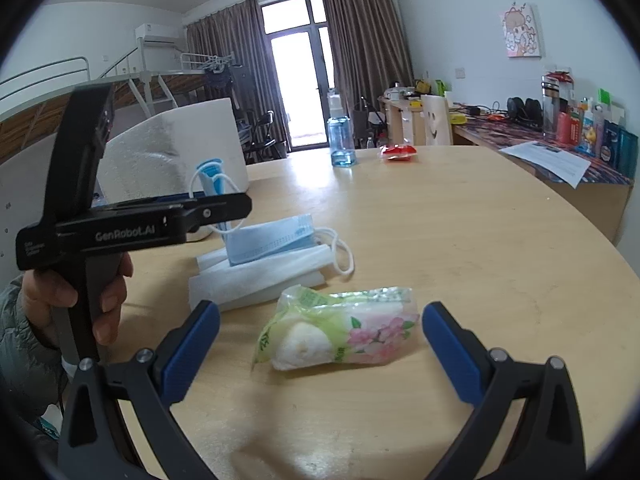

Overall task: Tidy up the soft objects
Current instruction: 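Close the left tool on the blue face mask while the right tool nears the floral pack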

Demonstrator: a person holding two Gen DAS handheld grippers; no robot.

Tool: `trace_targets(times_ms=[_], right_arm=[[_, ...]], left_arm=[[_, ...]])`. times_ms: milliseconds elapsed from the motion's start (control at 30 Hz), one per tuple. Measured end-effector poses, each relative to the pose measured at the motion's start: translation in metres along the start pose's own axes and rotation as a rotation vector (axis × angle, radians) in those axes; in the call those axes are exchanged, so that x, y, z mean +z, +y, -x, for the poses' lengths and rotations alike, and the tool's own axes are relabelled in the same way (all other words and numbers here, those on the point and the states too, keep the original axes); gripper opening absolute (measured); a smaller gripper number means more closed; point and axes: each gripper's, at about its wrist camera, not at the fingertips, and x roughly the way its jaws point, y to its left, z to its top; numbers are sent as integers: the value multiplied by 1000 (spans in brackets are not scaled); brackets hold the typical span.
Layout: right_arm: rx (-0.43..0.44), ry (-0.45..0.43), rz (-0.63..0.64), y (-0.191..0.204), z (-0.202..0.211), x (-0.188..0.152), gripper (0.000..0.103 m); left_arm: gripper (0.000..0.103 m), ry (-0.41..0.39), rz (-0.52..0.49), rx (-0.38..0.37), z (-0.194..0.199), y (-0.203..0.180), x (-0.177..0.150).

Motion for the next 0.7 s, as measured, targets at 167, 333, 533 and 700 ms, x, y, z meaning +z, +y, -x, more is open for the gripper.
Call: trace_targets(times_ms=[167, 333, 533, 700], right_arm=[[21, -1, -10, -3, 0, 0, 102], [24, 14, 0, -2, -3, 2, 102], [8, 50, 32, 5, -9, 3, 102], [-6, 83, 67, 9, -14, 4, 102]], left_arm=[[57, 25, -7, -22, -3, -2, 0], [21, 39, -14, -52, -7, -4, 0], [13, 42, -31, -72, -7, -8, 0], [13, 30, -48, -81, -3, -10, -4]])
